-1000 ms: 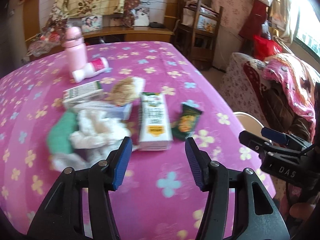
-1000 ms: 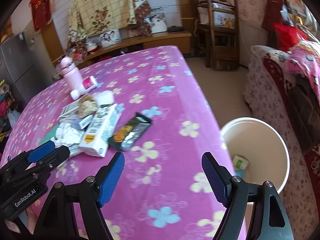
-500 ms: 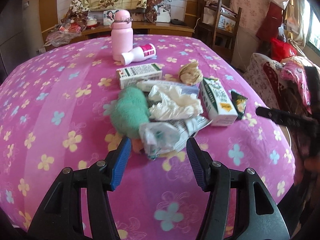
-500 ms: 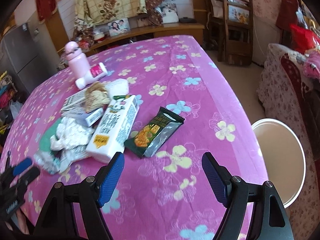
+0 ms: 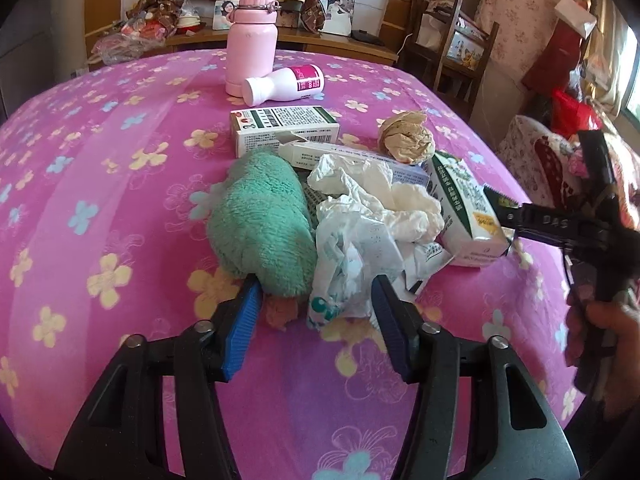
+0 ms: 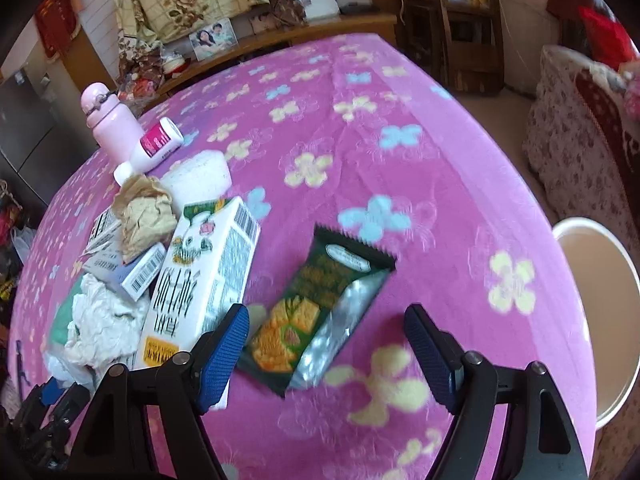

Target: Collect trash

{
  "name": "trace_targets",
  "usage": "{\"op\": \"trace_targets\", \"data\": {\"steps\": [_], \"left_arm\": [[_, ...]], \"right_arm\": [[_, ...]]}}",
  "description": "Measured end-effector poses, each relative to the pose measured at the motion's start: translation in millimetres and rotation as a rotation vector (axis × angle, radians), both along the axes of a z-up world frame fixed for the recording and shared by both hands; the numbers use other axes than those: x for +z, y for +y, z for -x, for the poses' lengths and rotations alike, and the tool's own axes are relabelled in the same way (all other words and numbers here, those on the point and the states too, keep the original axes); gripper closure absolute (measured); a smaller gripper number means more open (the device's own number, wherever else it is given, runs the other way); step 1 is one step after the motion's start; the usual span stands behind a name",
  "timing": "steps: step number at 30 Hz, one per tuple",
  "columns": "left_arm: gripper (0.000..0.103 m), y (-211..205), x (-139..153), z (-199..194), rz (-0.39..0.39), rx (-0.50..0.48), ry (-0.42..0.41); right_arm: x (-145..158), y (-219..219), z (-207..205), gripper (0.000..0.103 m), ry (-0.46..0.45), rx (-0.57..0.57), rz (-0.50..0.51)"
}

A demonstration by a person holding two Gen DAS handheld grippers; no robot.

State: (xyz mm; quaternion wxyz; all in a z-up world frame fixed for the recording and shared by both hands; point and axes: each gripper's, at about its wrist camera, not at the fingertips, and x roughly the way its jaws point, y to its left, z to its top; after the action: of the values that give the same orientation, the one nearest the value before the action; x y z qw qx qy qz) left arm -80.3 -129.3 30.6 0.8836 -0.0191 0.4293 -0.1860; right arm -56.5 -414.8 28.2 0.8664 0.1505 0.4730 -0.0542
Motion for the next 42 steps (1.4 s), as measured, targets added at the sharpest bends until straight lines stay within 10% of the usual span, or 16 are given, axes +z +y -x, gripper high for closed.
{"op": "trace_targets", "data": {"steps": [3,8,24,29,42], "left_arm": [[0.075,3.7,0.1,-0.9,0.011,-0.003,0.01],[0.087,13.0,5.7,4.5,0.054,-0.007,0.055],[0.086,26.3,9.9,68.0,-0.037,-0.088,0.077],[0.061,17.0,20.9,77.7,-0.061,-0.119,0.01],[0.048,-34.7,16.2,74.8,-0.114,-0.248,-0.015]], "right_arm": [[0.4,0.4,0.8,0.061,-0.024,0.014,-0.014],[3.2,-3.6,14.3,0.076,-0.037,0.05,-0.073],[31.4,-9.1,81.4,0.078,-0.089,0.125,-0.078],[30.3,-8.7,87.6,0.078,-0.088,0.125,-0.096],[28.5,-8.2,92.1,0.078,-0.078,0.139,-0.103]]}}
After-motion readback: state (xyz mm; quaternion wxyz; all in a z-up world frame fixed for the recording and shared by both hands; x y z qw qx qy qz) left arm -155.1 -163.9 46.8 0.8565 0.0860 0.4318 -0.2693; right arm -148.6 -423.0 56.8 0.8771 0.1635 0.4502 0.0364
